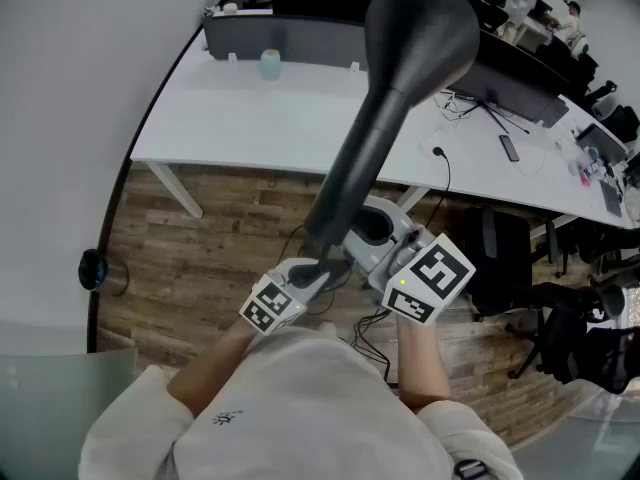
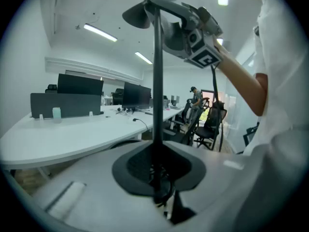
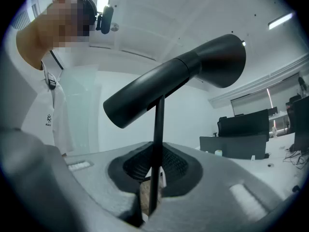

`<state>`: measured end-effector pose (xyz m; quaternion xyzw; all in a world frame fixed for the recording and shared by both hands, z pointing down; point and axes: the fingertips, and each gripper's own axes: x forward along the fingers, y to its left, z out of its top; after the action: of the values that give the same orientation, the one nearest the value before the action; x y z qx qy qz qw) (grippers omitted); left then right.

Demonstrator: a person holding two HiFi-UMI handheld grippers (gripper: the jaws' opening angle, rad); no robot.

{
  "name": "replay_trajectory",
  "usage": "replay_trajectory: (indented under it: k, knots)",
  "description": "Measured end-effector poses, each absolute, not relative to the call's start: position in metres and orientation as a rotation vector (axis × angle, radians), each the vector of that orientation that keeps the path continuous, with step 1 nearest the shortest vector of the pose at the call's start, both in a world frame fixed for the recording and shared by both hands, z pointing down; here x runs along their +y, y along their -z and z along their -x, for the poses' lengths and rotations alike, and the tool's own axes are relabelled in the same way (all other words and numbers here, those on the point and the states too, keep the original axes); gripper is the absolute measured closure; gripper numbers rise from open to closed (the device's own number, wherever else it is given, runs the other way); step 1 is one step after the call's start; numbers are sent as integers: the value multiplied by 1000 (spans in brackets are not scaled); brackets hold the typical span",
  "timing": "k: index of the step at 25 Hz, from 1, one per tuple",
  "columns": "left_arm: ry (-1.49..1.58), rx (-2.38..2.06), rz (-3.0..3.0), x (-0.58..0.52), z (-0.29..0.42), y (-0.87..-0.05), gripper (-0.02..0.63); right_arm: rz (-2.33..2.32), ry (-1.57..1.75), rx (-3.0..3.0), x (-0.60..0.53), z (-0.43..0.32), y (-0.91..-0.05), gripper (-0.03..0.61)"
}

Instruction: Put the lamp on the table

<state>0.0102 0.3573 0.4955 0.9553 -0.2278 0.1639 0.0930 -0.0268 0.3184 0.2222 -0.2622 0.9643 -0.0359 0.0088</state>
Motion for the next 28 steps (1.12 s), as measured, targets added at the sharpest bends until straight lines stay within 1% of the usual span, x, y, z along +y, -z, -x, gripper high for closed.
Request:
replay_trajectory:
  k: [14, 28]
  knots:
    - [-502, -653, -2842, 343, -7, -495, 571, 826, 109, 3003, 301, 33, -219, 538]
    - [-492, -694, -2840, 337, -34, -486, 571, 800, 69, 3002, 301, 3, -209, 537]
